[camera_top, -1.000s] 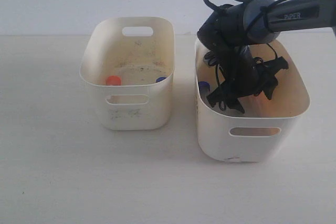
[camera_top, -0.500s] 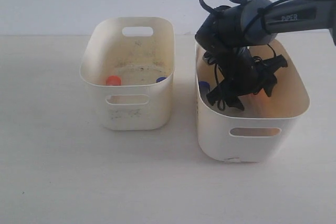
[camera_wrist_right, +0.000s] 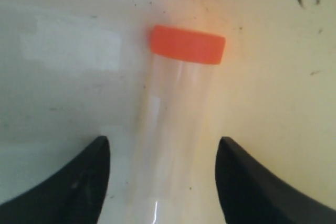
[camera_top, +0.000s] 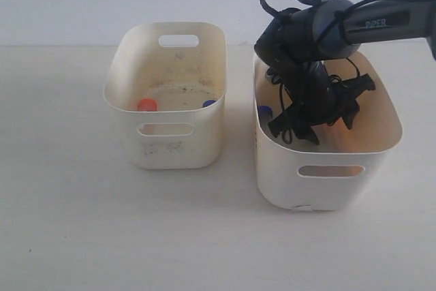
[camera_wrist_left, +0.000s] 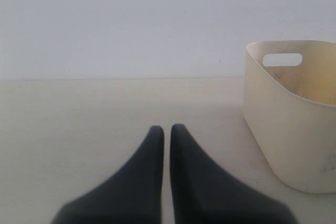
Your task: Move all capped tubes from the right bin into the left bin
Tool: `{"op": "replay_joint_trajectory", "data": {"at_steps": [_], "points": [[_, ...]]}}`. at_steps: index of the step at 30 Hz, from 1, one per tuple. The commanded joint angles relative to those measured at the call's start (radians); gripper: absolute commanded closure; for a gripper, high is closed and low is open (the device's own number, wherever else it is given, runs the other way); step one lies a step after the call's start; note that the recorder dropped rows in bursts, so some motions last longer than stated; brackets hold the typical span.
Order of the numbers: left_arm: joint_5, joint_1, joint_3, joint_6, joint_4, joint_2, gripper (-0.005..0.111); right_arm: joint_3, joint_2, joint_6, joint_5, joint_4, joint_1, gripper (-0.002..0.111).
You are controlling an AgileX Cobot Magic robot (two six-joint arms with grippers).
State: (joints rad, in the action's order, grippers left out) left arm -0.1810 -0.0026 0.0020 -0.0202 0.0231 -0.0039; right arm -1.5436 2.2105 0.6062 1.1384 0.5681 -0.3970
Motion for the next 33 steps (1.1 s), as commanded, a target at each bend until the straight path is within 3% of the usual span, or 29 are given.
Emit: {"op": "replay_joint_trajectory", "data": {"at_steps": [1, 25, 33], "points": [[0.007, -0.007, -0.002, 0.004, 0.003, 0.004, 0.103, 0.006, 0.003, 0.007, 0.083, -0.015, 0.031, 0.057], [0.007, -0.007, -0.002, 0.004, 0.003, 0.004, 0.103, 0.006, 0.033, -0.034, 0.070, -0.077, 0.041, 0.056], [0.007, -0.007, -0.002, 0.004, 0.003, 0.004, 0.103, 0.006, 0.033, -0.026, 0.076, -0.065, 0.041, 0.098]]}}
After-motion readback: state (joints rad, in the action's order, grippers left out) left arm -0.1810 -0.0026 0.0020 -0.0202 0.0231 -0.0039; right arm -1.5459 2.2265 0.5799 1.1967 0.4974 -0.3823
